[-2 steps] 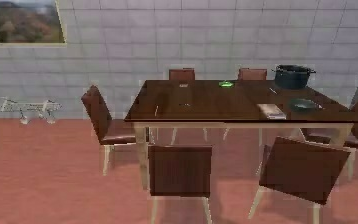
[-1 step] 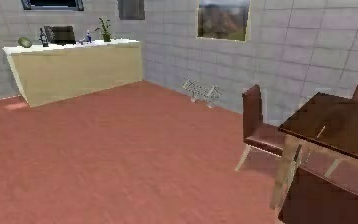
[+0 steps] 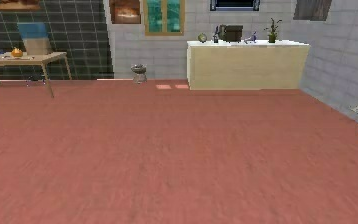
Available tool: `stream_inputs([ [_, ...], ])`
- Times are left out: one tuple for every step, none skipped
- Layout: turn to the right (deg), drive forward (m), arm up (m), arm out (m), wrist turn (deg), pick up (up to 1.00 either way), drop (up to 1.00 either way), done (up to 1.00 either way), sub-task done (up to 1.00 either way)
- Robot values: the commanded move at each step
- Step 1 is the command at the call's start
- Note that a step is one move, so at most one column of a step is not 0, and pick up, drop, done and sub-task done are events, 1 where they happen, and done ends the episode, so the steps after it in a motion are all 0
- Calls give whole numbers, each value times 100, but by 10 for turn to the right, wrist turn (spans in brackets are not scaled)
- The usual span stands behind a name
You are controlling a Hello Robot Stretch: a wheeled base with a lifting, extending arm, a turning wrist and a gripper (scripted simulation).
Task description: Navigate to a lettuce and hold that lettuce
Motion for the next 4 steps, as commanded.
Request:
stream_inputs([
  [0,100,0,0,0,0,0,0,0],
  [0,100,0,0,0,0,0,0,0],
  [0,100,0,0,0,0,0,0,0],
  [0,70,0,0,0,0,0,0,0],
])
